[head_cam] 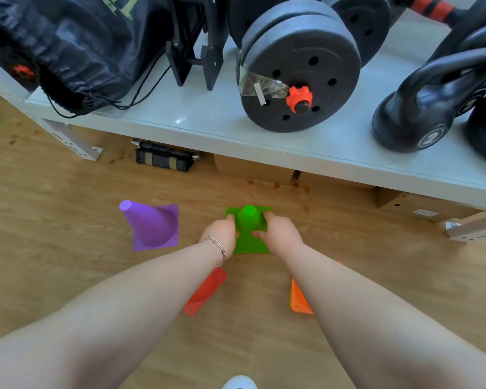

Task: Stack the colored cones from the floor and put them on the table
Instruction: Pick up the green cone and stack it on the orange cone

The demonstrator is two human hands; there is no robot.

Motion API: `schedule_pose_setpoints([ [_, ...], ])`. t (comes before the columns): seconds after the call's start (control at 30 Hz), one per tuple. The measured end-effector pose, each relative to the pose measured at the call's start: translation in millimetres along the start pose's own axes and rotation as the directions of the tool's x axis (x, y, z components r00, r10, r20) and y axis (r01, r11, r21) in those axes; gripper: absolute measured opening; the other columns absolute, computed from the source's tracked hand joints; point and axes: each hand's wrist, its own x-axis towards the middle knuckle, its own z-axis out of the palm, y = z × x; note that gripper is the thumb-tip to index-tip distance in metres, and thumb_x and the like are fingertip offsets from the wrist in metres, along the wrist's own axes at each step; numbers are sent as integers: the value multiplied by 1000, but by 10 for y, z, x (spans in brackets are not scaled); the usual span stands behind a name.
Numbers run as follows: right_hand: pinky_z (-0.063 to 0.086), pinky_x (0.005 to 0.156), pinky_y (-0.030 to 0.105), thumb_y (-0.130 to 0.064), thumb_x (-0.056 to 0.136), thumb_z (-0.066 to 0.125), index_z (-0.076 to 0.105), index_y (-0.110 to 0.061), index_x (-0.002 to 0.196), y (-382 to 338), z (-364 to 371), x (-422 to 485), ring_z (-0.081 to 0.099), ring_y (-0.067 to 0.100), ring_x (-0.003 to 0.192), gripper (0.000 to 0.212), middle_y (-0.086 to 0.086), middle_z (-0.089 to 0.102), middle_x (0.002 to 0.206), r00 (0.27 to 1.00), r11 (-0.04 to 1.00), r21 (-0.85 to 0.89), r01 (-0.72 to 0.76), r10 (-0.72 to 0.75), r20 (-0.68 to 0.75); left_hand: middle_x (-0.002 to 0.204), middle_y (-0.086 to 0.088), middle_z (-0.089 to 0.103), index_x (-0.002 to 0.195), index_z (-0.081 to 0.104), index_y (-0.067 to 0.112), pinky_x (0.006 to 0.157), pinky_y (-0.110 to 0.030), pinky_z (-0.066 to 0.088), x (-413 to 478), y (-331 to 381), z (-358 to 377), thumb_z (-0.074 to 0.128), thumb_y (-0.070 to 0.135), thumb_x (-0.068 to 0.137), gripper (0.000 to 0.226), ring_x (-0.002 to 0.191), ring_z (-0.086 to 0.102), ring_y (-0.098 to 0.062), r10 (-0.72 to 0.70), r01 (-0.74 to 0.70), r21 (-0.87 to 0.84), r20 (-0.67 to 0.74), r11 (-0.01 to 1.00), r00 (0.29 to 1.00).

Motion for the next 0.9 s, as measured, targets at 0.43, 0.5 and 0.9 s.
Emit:
schedule_pose_setpoints([
  [0.43,48,93,31,-45,78,75,58,-21,130,141,-1075,-838,64,17,106,60,3,65,125,957,969,118,216,-187,-222,108,-4,65,128,60,18,94,-37,53,-741,313,-608,74,31,80,52,100,65,-16,155,-356,-452,-422,818,893],
  [0.5,47,92,28,-45,78,75,58,-23,131,275,-1199,-1069,64,14,105,60,1,65,124,960,974,103,203,-178,-218,109,-2,65,126,61,19,93,-35,54,-898,482,-592,75,30,79,50,99,65,-13,193,-395,-478,-417,785,888],
  [0.9,52,94,29,-44,76,77,55,-28,133,1104,-1237,-1804,64,10,103,64,-5,64,125,982,987,153,44,-14,-190,119,1,68,126,59,24,89,-35,56,-1237,1238,-134,76,41,76,56,100,68,-12,336,-433,-441,-283,786,898],
])
